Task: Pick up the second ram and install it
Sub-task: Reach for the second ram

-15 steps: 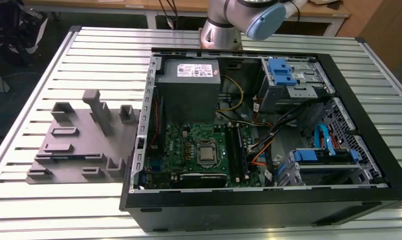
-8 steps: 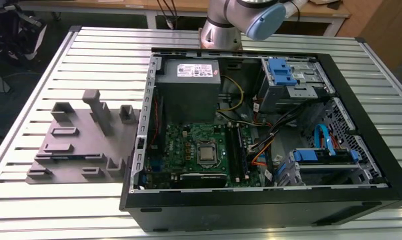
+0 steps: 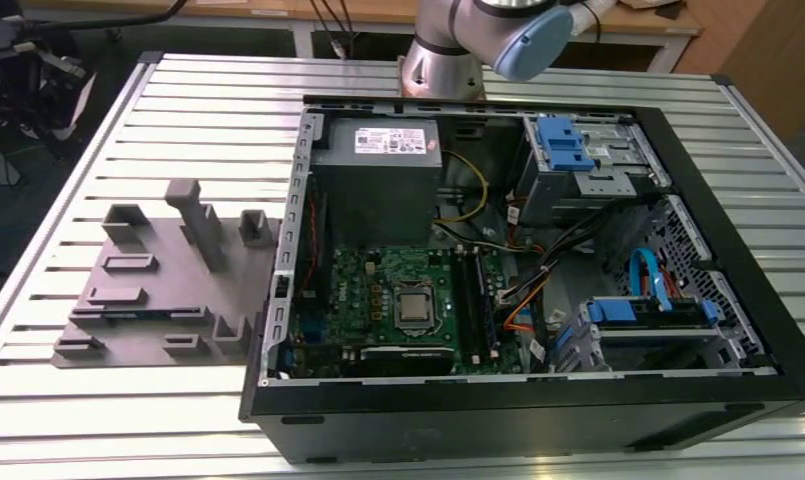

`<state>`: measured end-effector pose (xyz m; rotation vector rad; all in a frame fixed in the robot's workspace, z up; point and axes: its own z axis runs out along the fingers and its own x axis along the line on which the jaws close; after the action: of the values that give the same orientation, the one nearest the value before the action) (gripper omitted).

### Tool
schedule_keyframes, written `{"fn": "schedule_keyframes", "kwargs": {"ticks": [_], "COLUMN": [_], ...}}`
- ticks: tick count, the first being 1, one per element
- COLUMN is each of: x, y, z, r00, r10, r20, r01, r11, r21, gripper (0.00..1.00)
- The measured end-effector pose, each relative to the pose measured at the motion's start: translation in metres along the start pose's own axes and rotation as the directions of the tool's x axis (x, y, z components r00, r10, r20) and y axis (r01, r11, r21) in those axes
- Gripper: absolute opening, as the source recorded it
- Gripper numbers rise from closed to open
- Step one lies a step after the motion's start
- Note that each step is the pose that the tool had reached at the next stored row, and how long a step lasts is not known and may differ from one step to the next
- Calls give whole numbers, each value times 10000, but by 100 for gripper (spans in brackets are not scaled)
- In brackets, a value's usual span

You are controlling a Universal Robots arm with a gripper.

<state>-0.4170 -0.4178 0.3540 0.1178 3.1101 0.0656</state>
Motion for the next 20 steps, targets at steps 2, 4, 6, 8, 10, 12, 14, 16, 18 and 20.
{"fn": "schedule_keyframes", "kwargs": {"ticks": [2, 4, 6, 8, 10, 12, 14, 16, 18, 20], "x": [-1, -3, -6, -9, -12, -13, -13, -13, -13, -13], "y": [-33, -70, -121, -183, -227, -252, -272, -286, -299, -311], "z": [35, 67, 103, 138, 171, 208, 242, 279, 314, 349], "r00": [10000, 10000, 10000, 10000, 10000, 10000, 10000, 10000, 10000, 10000], "r10": [0, 0, -1, 0, 0, 0, 0, 0, 0, -1], "r20": [0, -3, -1, 0, -1, 1, -1, -1, -2, -3], "r01": [0, 0, 1, 0, 0, 0, 0, 0, 0, 1], "r11": [10000, 10000, 10000, 10000, 10000, 10000, 10000, 10000, 10000, 10000], "r21": [0, 2, 0, 0, 1, -1, 1, 0, 1, 1], "gripper": [11, 11, 11, 11, 11, 11, 11, 11, 11, 11]}}
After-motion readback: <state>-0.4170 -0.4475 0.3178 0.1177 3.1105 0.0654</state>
